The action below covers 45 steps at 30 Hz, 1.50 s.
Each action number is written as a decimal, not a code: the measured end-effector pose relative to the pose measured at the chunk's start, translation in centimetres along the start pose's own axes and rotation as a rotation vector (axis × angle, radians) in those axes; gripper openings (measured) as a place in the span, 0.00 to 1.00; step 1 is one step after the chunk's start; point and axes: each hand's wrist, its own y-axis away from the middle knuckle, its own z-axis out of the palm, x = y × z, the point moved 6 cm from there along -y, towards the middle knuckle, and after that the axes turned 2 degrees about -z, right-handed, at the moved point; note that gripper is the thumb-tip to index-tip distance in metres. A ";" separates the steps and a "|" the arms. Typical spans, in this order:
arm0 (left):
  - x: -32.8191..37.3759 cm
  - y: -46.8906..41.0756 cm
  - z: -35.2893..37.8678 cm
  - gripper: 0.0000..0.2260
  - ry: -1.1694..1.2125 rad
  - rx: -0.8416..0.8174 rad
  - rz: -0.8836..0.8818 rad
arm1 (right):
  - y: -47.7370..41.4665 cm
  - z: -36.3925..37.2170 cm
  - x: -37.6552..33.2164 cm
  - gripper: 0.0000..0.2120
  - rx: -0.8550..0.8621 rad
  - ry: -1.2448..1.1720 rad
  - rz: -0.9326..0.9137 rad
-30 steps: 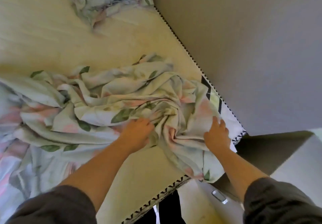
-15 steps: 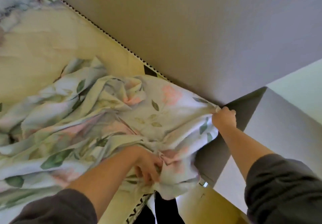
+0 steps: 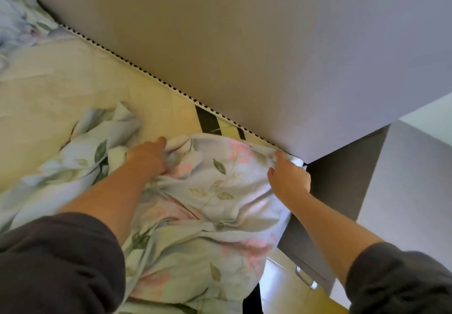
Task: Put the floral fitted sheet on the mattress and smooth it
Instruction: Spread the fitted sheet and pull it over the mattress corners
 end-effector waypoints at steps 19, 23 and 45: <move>8.0 -1.5 -8.2 0.14 0.790 0.529 0.078 | 0.7 1.8 1.5 0.09 0.311 -1.419 0.751; 13.5 -1.2 -3.2 0.06 1.125 -0.096 -0.008 | 1.1 2.5 3.8 0.09 0.489 -1.692 1.081; 22.2 1.1 -1.7 0.11 0.243 0.299 0.662 | 0.5 5.4 7.3 0.10 0.266 -1.314 0.821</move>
